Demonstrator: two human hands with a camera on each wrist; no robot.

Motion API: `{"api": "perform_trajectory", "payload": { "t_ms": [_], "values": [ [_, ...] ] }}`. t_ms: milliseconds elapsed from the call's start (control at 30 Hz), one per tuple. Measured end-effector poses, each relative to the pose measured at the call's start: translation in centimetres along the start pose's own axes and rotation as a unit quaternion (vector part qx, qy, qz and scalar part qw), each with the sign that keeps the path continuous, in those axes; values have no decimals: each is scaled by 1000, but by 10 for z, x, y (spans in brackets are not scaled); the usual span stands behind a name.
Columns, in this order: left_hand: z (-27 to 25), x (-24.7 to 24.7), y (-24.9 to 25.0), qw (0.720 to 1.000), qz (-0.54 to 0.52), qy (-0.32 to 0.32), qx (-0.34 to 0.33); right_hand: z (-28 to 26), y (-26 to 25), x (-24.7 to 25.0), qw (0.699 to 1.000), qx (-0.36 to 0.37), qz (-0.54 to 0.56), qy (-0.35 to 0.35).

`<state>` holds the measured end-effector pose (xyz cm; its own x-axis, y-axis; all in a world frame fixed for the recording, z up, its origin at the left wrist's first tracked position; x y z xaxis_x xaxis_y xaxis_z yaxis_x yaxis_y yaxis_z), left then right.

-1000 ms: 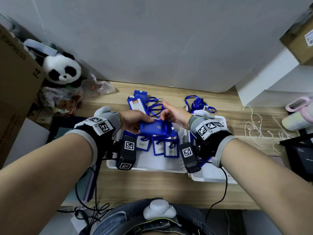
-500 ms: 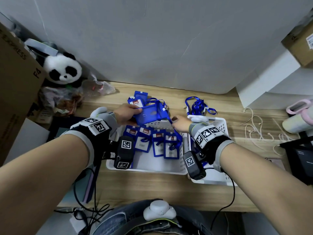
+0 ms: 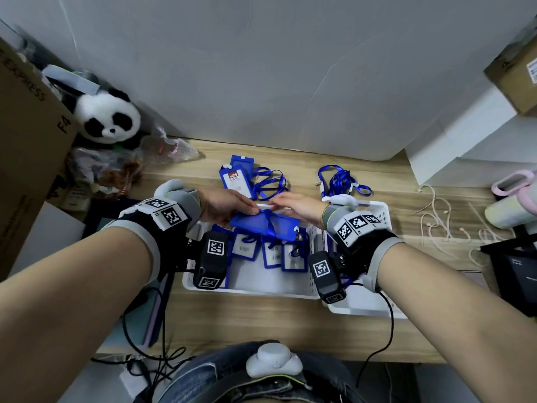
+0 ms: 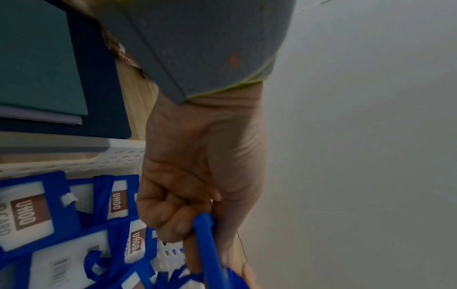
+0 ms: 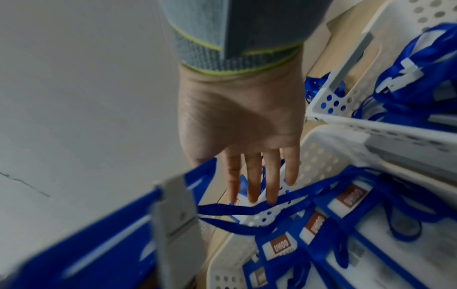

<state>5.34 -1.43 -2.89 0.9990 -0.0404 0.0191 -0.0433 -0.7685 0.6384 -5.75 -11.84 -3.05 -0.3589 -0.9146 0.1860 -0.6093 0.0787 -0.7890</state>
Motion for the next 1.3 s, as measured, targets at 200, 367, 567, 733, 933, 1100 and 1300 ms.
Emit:
{"api": "perform_trajectory", "payload": {
  "t_ms": [200, 367, 567, 733, 933, 1100, 1300],
  "values": [
    [-2, -5, -1, 998, 47, -21, 28, 4, -5, -27, 994, -13, -71, -82],
    [-5, 8, 1, 998, 23, 51, 27, 5, -2, 0, 994, -18, -86, 57],
    [-4, 38, 1, 969, 73, 236, 9, 4, 13, 37, 984, -22, -86, 152],
    [-1, 33, 4, 979, -78, 173, -75, 2, 17, 31, 986, -44, -104, 123],
    [-1, 20, 4, 987, -94, 87, -98, 3, -5, 32, 974, 41, 162, 152],
    [-4, 26, 0, 988, -63, 115, -82, 6, 3, 26, 987, -2, 138, 86],
    [-7, 16, 8, 988, 70, 119, -61, -7, -5, 18, 992, 60, 78, 73]
  ]
}}
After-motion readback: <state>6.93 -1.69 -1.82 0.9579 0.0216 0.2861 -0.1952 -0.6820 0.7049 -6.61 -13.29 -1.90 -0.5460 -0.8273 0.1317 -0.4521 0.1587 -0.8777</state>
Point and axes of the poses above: each hand's wrist, its own z-axis towards the middle knuckle, its own x-axis out of the back of the hand, y = z × x, the point moved 7 cm from there along z, towards the middle knuckle, and after that the axes turned 5 degrees about z, right-handed, at the moved point
